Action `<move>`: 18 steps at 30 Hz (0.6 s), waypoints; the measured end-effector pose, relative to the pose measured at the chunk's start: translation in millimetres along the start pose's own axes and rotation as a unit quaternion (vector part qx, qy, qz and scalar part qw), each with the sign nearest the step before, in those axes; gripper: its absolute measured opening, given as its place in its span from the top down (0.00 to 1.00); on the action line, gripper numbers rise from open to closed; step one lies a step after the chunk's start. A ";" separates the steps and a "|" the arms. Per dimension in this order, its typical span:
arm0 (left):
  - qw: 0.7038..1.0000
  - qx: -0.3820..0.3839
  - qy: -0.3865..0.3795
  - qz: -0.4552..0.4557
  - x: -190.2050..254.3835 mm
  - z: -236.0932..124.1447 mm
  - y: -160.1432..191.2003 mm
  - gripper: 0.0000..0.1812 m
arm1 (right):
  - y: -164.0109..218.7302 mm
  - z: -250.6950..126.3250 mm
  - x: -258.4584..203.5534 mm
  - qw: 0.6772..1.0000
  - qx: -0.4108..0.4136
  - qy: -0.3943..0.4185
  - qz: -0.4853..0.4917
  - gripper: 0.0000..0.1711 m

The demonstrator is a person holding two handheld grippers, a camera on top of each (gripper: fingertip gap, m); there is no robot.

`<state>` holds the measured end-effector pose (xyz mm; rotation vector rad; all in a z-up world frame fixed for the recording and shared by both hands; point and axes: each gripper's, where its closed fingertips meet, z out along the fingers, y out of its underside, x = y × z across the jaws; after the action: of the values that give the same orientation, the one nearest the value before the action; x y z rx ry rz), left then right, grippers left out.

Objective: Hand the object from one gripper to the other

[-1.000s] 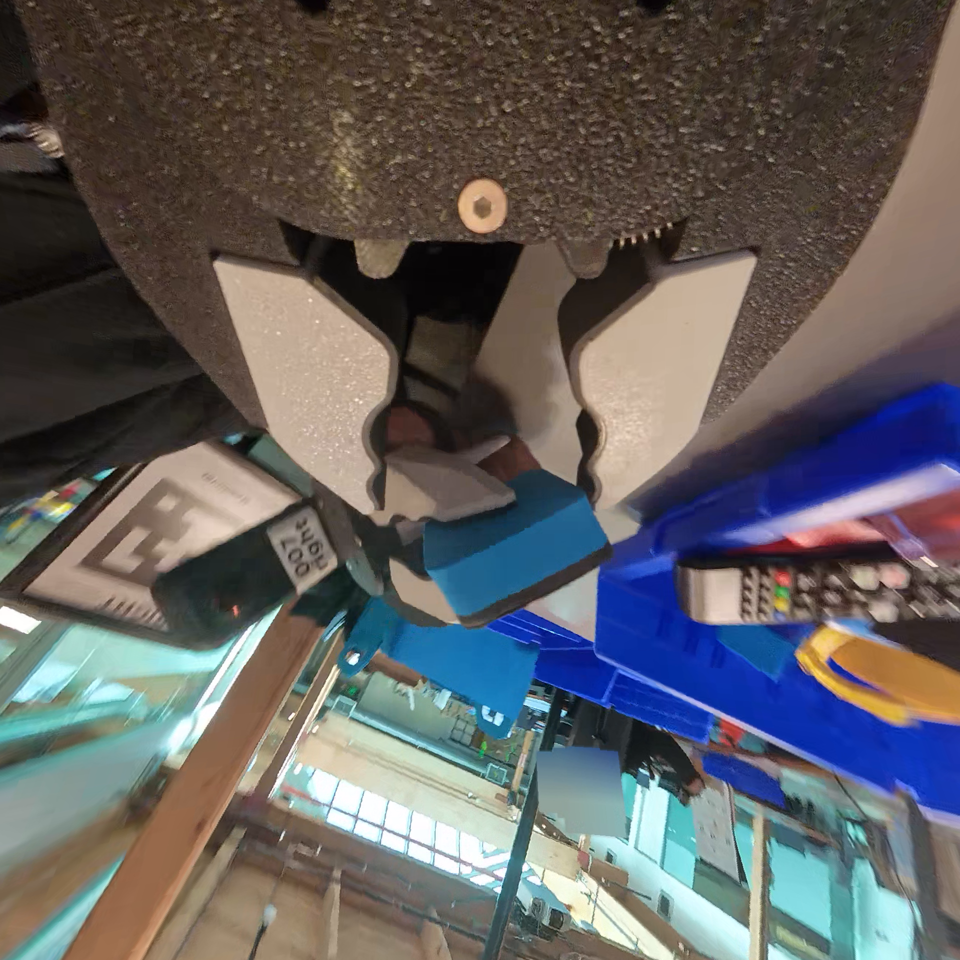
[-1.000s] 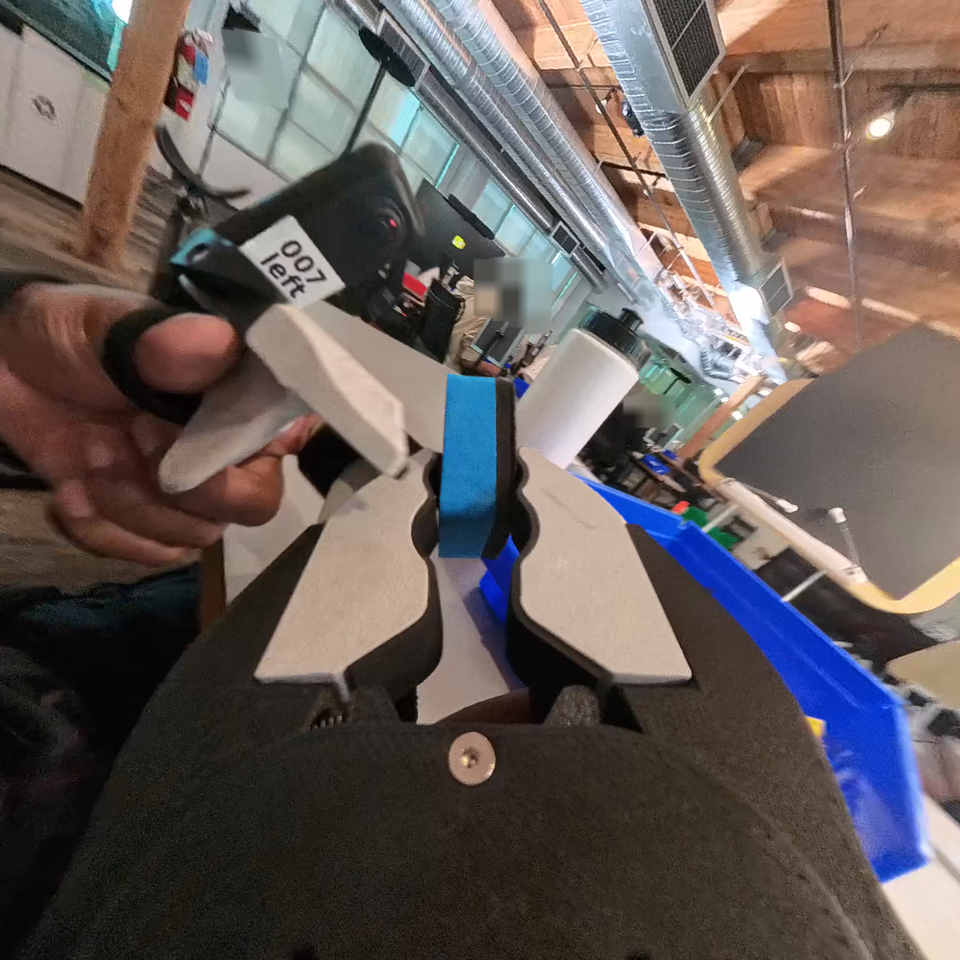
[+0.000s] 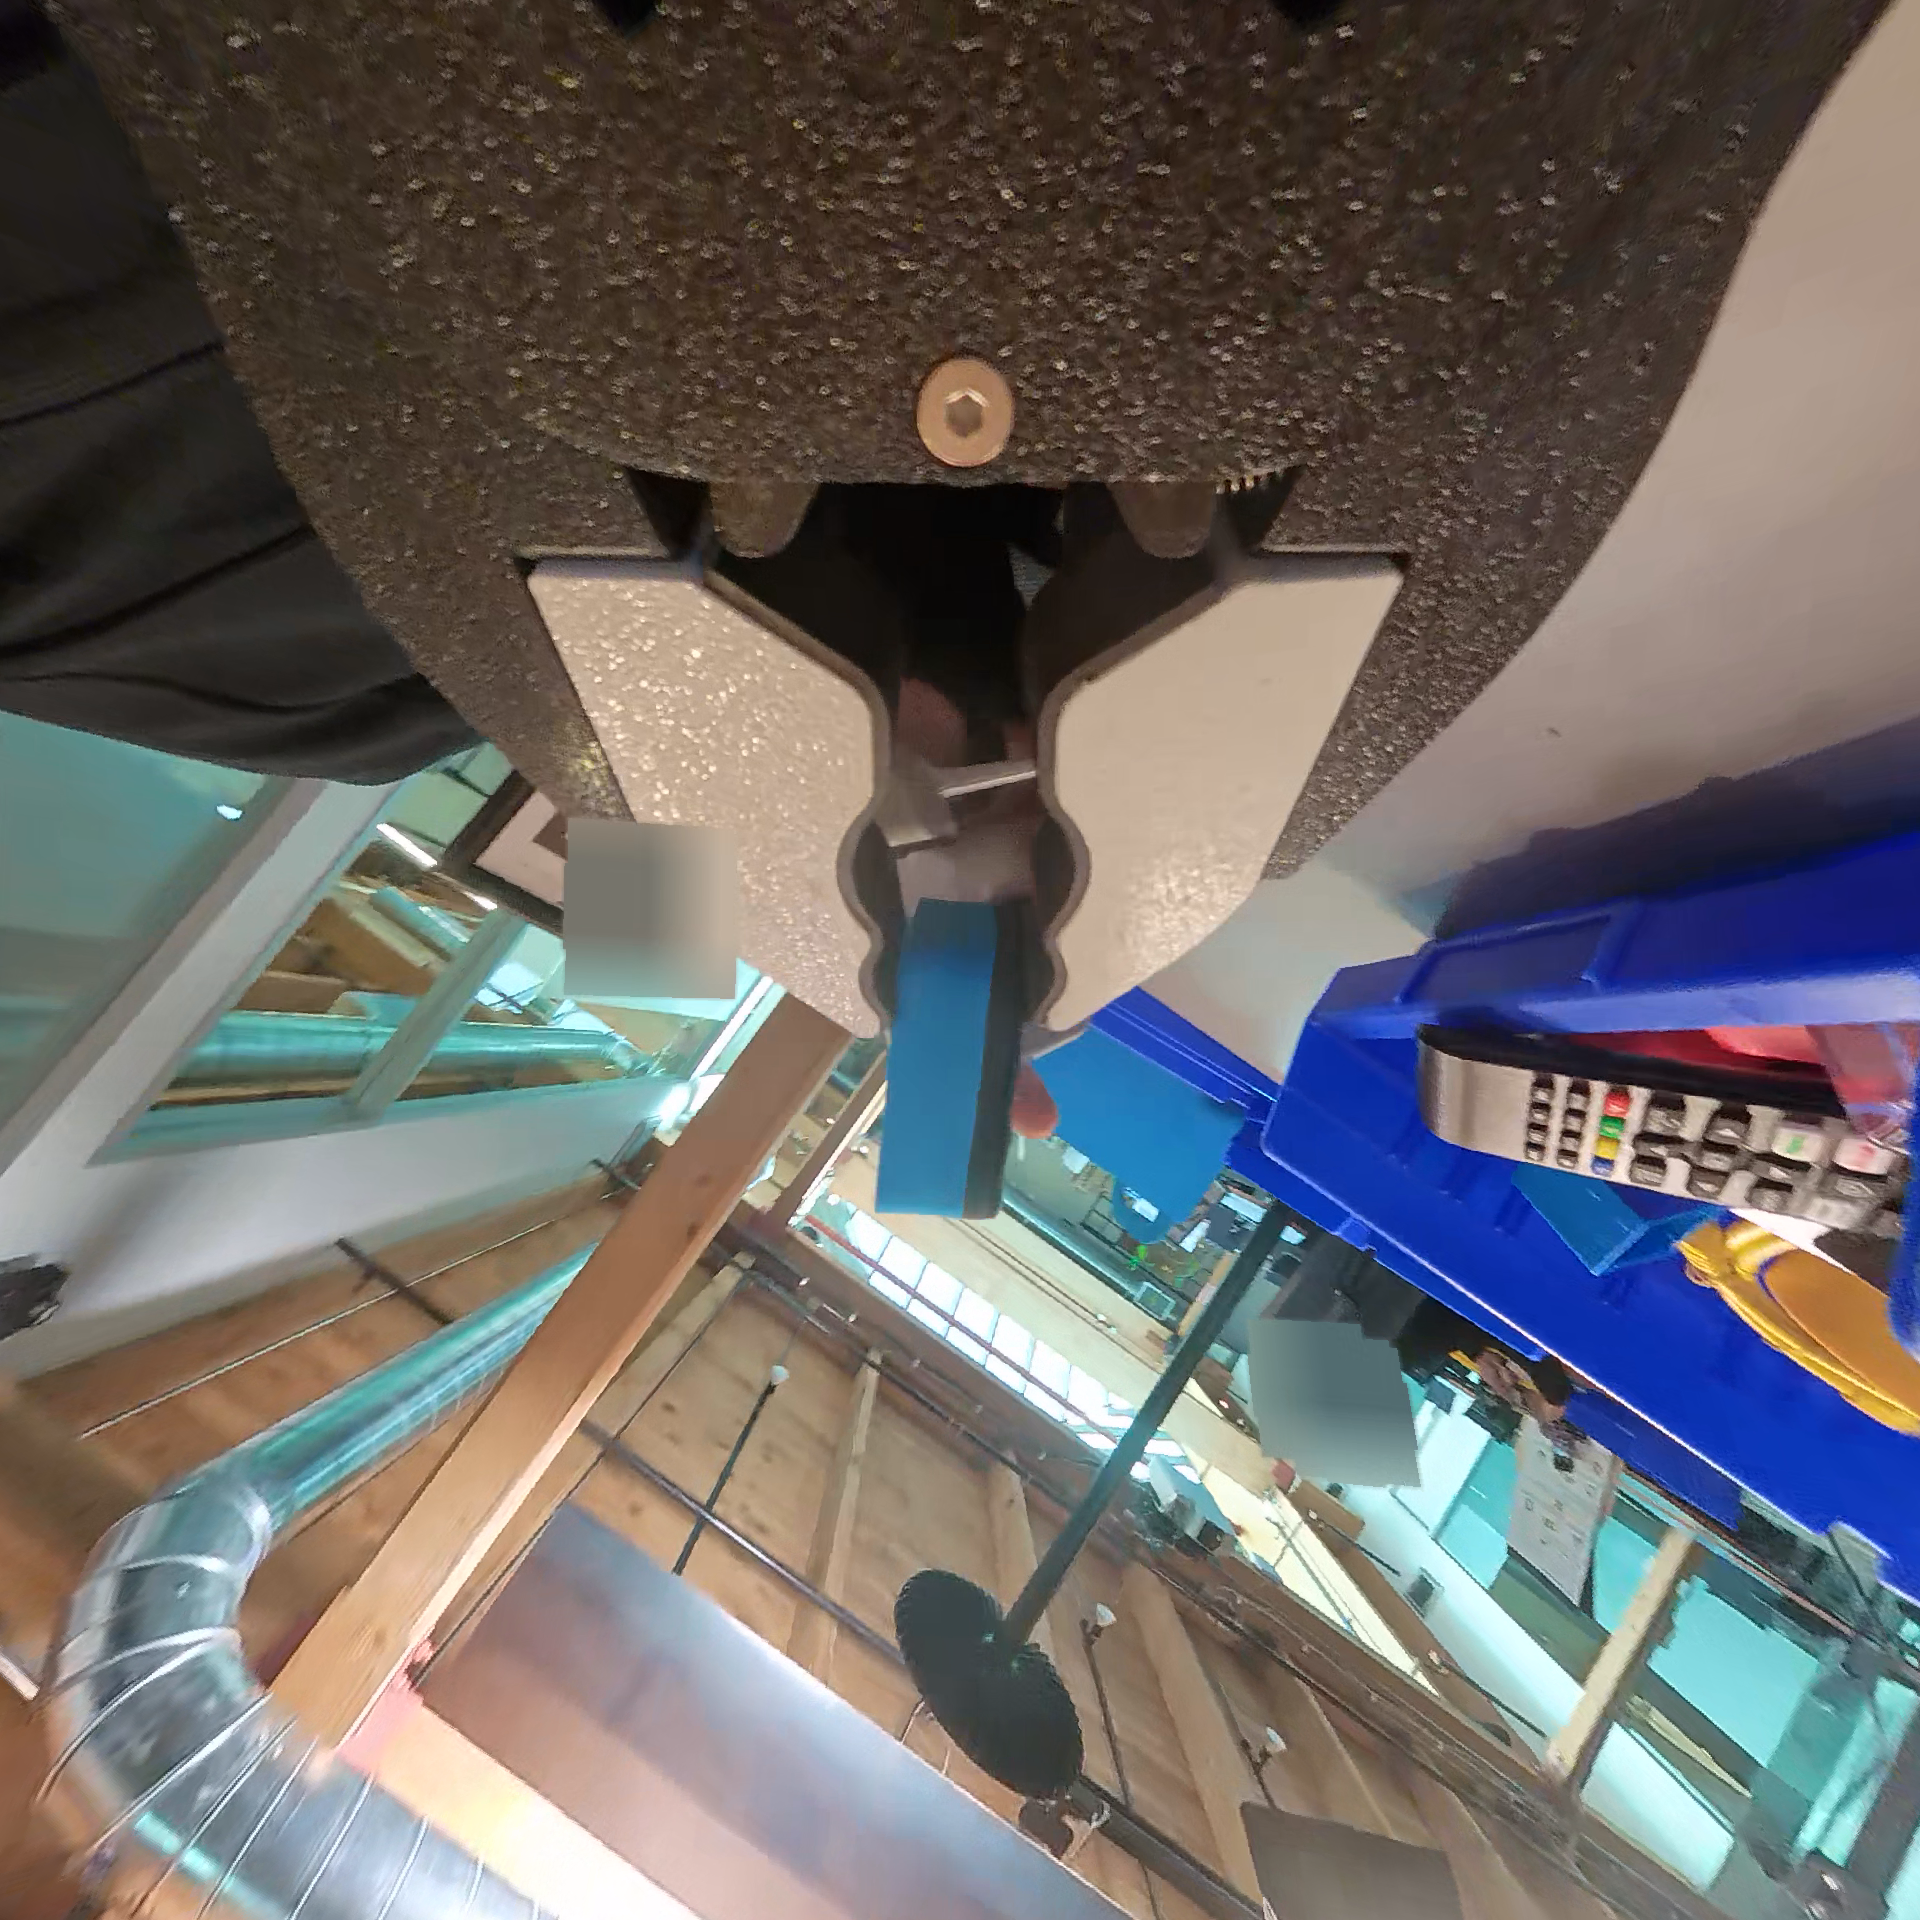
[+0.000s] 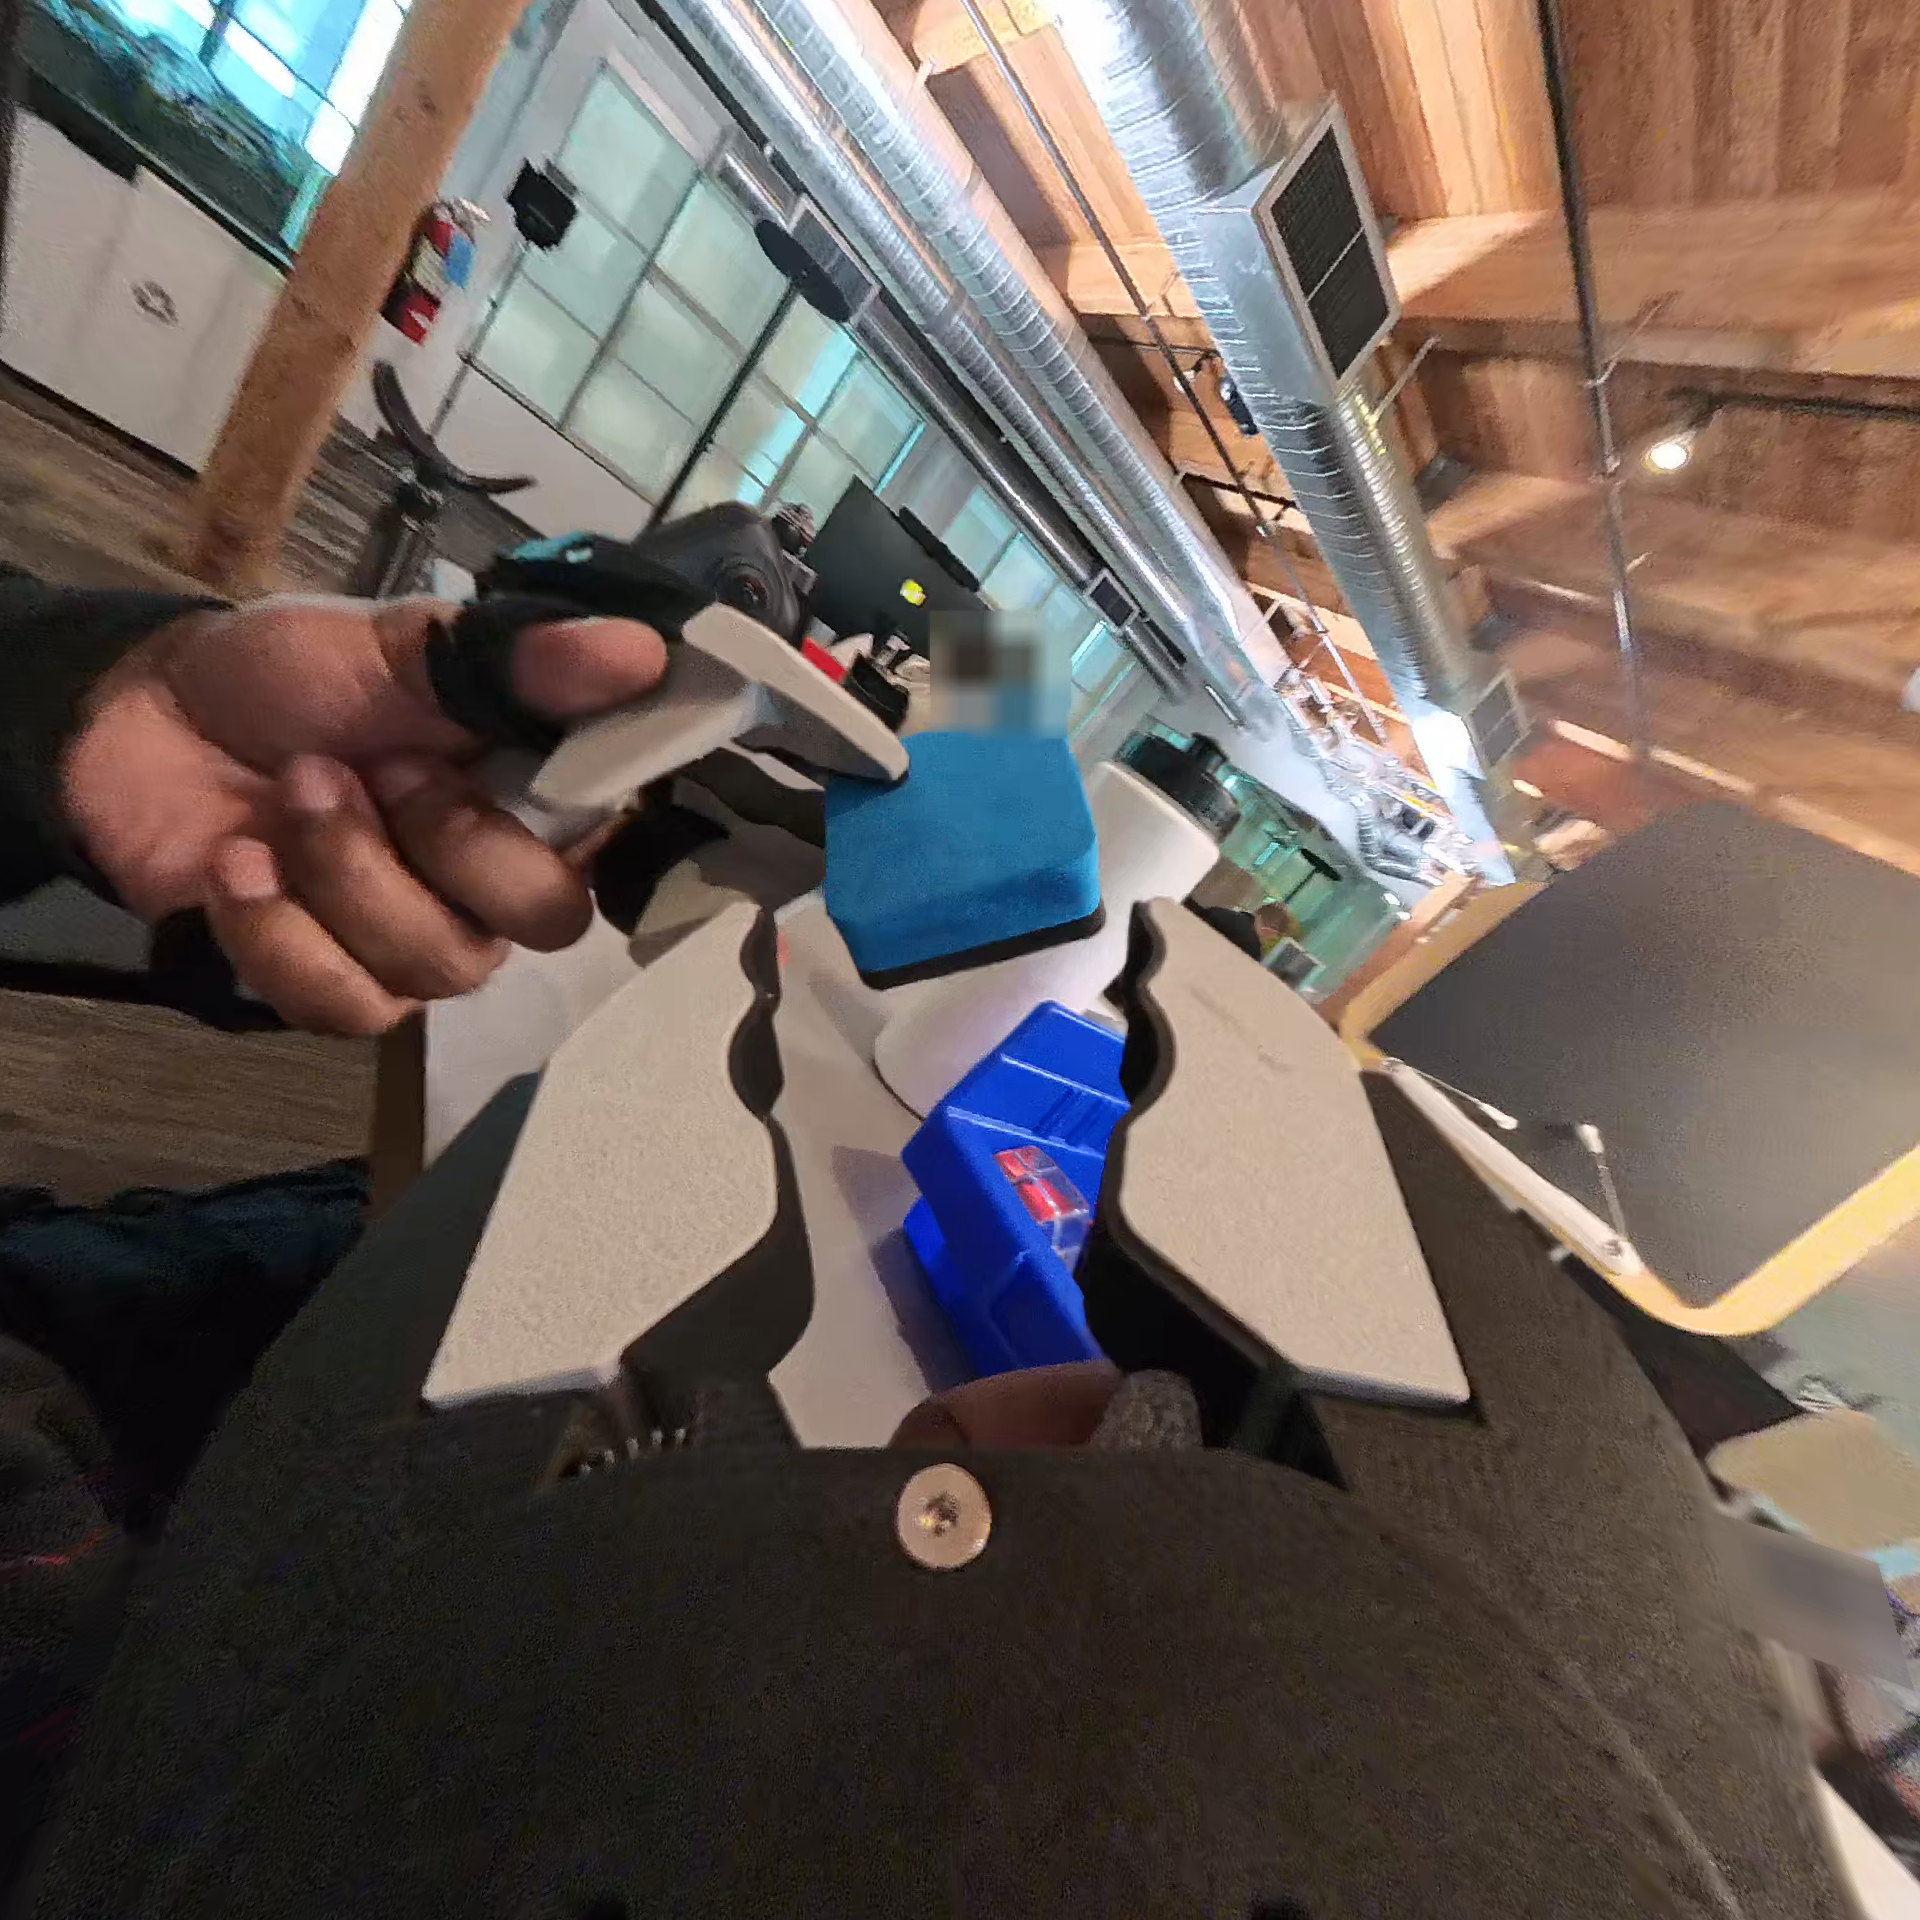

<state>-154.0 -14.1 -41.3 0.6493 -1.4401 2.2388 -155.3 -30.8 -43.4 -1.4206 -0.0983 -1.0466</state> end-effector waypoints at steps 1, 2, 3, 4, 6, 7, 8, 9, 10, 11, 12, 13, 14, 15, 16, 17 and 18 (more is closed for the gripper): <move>1.000 -0.002 0.004 -0.009 0.4 1.1 1.9 0.87 | 1.8 1.3 -0.6 1.000 -0.004 0.008 -0.014 0.62; 1.000 -0.007 0.003 -0.013 0.0 2.4 4.7 0.87 | 2.0 1.7 -0.7 0.999 -0.004 0.017 -0.028 0.63; 1.000 -0.015 -0.002 -0.013 -1.1 3.9 8.2 0.87 | 0.5 1.6 -0.4 0.999 -0.001 0.026 -0.043 0.65; 1.000 -0.022 -0.005 -0.010 -1.9 5.1 11.2 0.87 | -0.9 1.3 0.6 0.998 0.000 0.035 -0.053 0.67; 1.000 -0.021 -0.006 -0.002 -2.0 5.0 10.5 0.87 | 0.1 1.5 1.5 0.998 -0.004 0.037 -0.054 0.69; 1.000 -0.027 -0.009 0.011 -2.3 4.7 10.9 0.87 | 1.7 1.8 1.6 0.999 -0.008 0.031 -0.042 0.69; 0.999 -0.034 -0.010 0.036 -1.8 4.2 11.2 0.87 | 3.2 2.0 2.4 0.999 -0.011 0.023 -0.022 0.69; 0.996 -0.039 -0.016 0.073 -1.5 3.2 10.5 0.84 | 4.3 1.7 3.7 1.000 -0.012 0.015 0.004 0.69; 0.992 -0.043 -0.029 0.119 -2.2 1.8 8.6 0.80 | 5.4 1.0 5.5 0.999 -0.013 0.006 0.033 0.69; 0.983 -0.047 -0.042 0.171 -2.2 -0.1 6.4 0.77 | 7.0 0.3 7.8 0.998 -0.014 -0.001 0.059 0.69; 0.972 -0.052 -0.051 0.222 -1.0 -2.1 4.7 0.73 | 8.3 -0.7 10.8 0.996 -0.015 -0.005 0.082 0.69; 0.960 -0.058 -0.059 0.268 0.0 -4.3 3.1 0.70 | 9.1 -1.8 13.6 0.994 -0.014 -0.010 0.105 0.69; 0.946 -0.064 -0.068 0.309 0.5 -6.4 1.8 0.67 | 9.2 -3.0 15.0 0.992 -0.012 -0.019 0.128 0.70; 0.933 -0.069 -0.073 0.346 1.2 -8.4 0.8 0.66 | 8.7 -4.0 15.2 0.988 -0.008 -0.031 0.149 0.69; 0.920 -0.072 -0.077 0.377 1.9 -10.1 0.0 0.65 | 8.1 -4.9 14.5 0.985 -0.005 -0.044 0.168 0.69; 0.910 -0.076 -0.078 0.401 2.7 -11.4 0.3 0.65 | 7.3 -5.8 13.5 0.982 -0.003 -0.055 0.180 0.69; 0.903 -0.083 -0.075 0.415 3.8 -12.3 2.0 0.64 | 6.6 -6.5 11.9 0.980 -0.001 -0.065 0.188 0.69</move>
<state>-160.3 -3.3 -45.1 0.1375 -2.2747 2.6393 -147.6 -43.7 -42.4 -1.4410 0.0751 -0.6421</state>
